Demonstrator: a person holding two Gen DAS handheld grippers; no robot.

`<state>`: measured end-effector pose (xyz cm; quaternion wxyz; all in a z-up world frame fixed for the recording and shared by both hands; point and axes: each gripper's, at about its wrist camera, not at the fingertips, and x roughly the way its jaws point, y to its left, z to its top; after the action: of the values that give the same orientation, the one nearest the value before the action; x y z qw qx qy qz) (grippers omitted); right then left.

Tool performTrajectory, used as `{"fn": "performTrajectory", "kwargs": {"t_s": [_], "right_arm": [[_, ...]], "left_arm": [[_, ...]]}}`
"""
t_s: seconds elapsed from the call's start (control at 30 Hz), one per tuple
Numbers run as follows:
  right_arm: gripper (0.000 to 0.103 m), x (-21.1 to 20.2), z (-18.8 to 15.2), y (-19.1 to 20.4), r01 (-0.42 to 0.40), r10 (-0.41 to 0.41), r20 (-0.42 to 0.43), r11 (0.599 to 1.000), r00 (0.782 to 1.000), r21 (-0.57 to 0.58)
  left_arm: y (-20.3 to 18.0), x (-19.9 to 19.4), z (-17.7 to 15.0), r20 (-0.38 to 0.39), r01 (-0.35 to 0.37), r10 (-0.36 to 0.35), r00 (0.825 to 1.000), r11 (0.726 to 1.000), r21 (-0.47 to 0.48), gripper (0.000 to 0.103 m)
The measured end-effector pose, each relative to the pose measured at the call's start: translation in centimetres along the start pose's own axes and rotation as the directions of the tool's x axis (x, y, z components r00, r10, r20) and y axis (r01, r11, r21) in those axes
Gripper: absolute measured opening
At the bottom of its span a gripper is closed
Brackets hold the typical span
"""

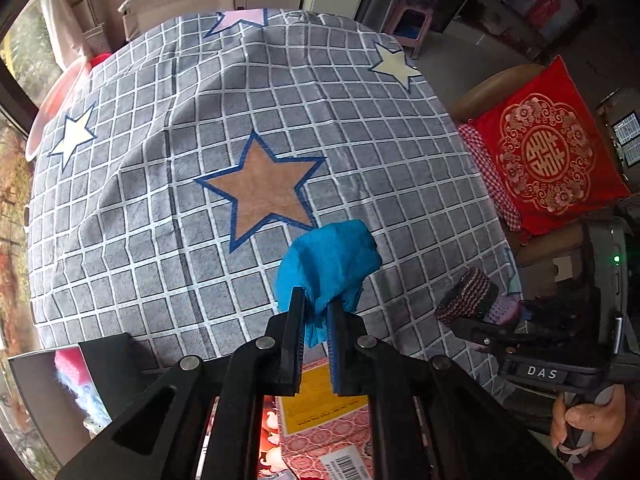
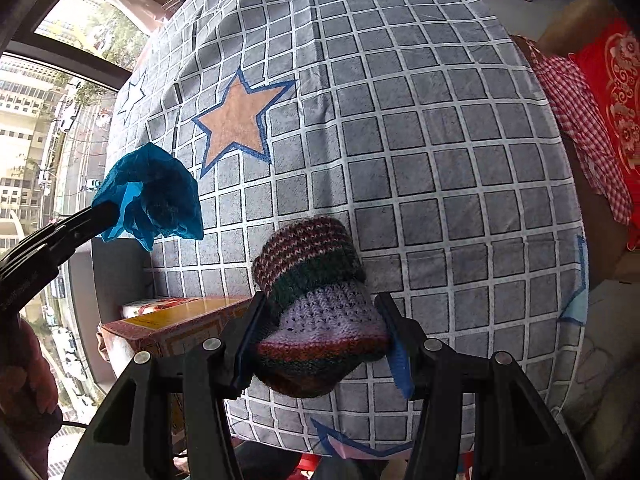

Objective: Organize soft objects
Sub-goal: 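Lift the blue cloth with the left tool while the right lifts the striped sock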

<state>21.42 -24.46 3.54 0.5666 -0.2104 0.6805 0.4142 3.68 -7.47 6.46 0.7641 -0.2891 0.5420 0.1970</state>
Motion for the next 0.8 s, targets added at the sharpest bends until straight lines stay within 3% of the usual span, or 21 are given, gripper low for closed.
{"fn": "performTrajectory", "kwargs": {"t_s": [0.4, 0.8], "right_arm": [[0.055, 1.1, -1.7, 1.5, 0.009, -0.013, 0.045, 0.997, 0.999, 0.078], [0.055, -0.2, -5.4, 1.9, 0.046, -0.052, 0.057, 0.994, 0.997, 0.102]], "left_arm": [[-6.1, -4.0, -2.2, 0.038, 0.094, -0.102, 0.994, 0.982, 0.164, 0.011], [-9.9, -6.5, -7.2, -0.002, 0.182, -0.189, 0.982, 0.94, 0.289, 0.011]]}}
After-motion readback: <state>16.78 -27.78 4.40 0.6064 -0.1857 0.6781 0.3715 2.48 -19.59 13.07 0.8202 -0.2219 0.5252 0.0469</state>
